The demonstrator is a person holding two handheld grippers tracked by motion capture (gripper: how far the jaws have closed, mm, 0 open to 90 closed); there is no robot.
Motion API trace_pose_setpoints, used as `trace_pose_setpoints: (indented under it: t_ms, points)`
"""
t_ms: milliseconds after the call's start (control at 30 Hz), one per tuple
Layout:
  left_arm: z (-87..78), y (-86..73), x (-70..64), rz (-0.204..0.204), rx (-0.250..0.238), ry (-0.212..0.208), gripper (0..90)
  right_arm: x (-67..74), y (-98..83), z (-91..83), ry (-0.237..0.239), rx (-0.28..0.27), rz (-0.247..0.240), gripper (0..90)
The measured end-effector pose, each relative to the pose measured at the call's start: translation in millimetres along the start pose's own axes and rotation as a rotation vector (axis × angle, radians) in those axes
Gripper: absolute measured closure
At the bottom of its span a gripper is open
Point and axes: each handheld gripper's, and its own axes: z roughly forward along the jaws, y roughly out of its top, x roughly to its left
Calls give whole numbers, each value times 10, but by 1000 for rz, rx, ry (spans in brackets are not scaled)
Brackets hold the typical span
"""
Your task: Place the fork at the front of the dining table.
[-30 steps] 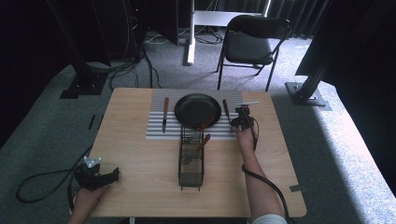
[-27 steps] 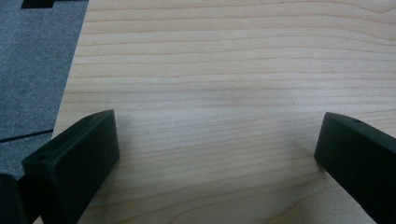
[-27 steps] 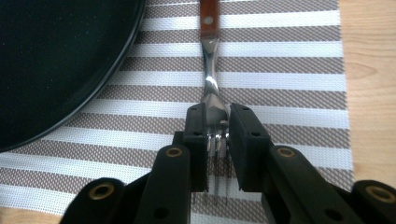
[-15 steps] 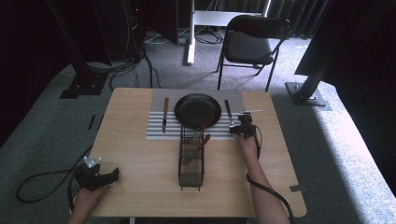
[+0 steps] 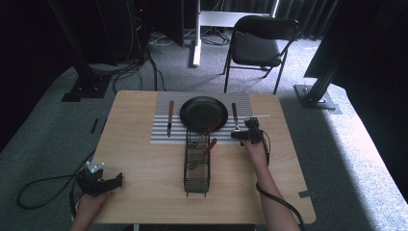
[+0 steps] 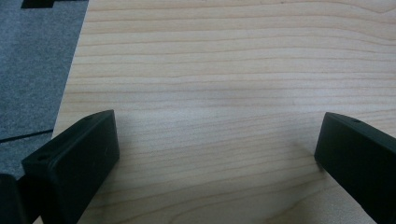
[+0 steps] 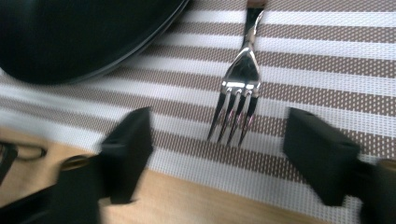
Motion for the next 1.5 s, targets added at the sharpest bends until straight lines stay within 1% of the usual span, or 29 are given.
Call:
trace_pose_setpoints:
  t_ms: [33, 67, 100, 233, 367, 433, 600, 833, 900, 1000, 1133, 1233, 1300, 1500]
  points:
    - [0, 0, 0, 0, 0, 0, 0, 1, -9, -3, -2, 7, -13, 138]
    - [0, 0, 0, 0, 0, 0, 0, 4, -19, -10, -10, 5, -18, 132]
    - [0, 0, 0, 0, 0, 0, 0, 5, -40, -30, -15, -15, -32, 131]
    - [0, 0, 0, 0, 0, 0, 0, 8, -113, -89, 2, -64, -51, 129]
    - [0, 0, 0, 0, 0, 0, 0, 18, -190, -122, -8, -65, -77, 127]
    - [0, 0, 0, 0, 0, 0, 0, 21, -233, -138, -20, -69, -90, 122]
    - [0, 0, 0, 0, 0, 0, 0, 23, -334, -181, -17, -82, -90, 122]
    - [0, 0, 0, 0, 0, 0, 0, 40, -460, -264, -35, -97, -110, 122]
    - [0, 0, 0, 0, 0, 0, 0, 38, -477, -277, -35, -98, -111, 122]
    - [0, 0, 0, 0, 0, 0, 0, 25, -550, -330, -36, -101, -113, 122]
    - [0, 0, 0, 0, 0, 0, 0, -8, -622, -384, -36, -106, -96, 122]
    - [0, 0, 0, 0, 0, 0, 0, -27, -700, -423, -51, -114, -93, 122]
    - [0, 0, 0, 0, 0, 0, 0, -48, -751, -443, -47, -118, -81, 122]
    - [0, 0, 0, 0, 0, 0, 0, -107, -904, -495, -53, -123, -66, 122]
